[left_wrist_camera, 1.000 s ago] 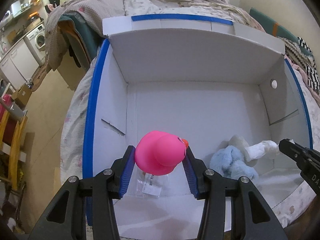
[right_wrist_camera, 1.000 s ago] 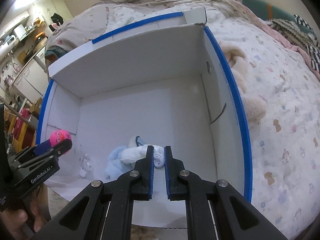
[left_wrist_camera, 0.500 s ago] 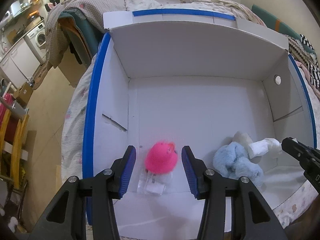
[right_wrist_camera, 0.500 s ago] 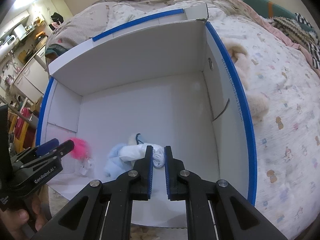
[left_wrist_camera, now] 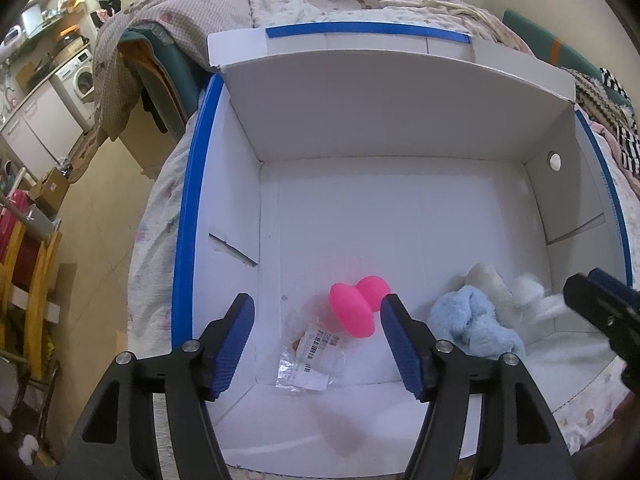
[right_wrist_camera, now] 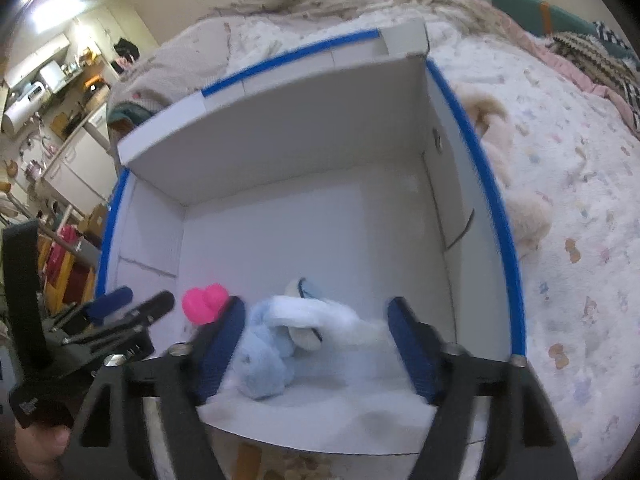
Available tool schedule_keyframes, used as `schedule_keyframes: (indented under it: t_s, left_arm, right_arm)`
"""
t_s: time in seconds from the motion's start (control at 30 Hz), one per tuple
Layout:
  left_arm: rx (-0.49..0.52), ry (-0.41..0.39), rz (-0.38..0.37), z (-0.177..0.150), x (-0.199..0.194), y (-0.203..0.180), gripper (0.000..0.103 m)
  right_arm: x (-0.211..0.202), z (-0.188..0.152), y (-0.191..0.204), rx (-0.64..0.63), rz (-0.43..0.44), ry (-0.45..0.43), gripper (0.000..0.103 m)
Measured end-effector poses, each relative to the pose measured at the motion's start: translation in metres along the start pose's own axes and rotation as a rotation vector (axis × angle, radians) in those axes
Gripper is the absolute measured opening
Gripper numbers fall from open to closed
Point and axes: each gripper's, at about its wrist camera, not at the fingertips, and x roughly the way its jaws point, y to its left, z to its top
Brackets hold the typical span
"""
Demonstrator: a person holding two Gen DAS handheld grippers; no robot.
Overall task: Organize soft objects
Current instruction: 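Lift both tools out of the box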
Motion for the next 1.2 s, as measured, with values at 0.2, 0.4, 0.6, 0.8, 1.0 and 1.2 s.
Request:
schedule_keyframes:
  t_s: [0.2, 0.4, 0.6, 0.8, 1.0, 1.2]
  left_arm:
    - [-0.003, -0.012, 0.008, 0.0, -0.003, 0.001, 0.066]
    - [-0.006, -0.017, 0.015, 0.001, -0.004, 0.002, 0.066]
    - [-0.008, -0.02, 0.018, 0.0, -0.006, 0.005, 0.066]
    - [-0.02, -0.036, 0.018, -0.001, -0.012, 0.006, 0.066]
    - [-0.014, -0.063, 0.02, -0.004, -0.025, 0.005, 0.066]
    - [-0.019, -0.099, 0.028, -0.011, -0.046, 0.012, 0.066]
  right_arm:
    - [0.001, 0.0, 0.003, -0.01, 0.002, 0.005, 0.079]
    - [0.0, 0.001, 0.002, -0.006, 0.0, 0.003, 0.079]
    - [0.0, 0.0, 0.001, -0.001, -0.001, 0.006, 0.079]
    - [-0.002, -0.001, -0.001, 0.013, 0.001, 0.002, 0.079]
    - [-0.005, -0.003, -0.001, 0.007, -0.015, -0.009, 0.079]
    - [-0.018, -0.01, -0.004, 0.025, -0.02, -0.023, 0.079]
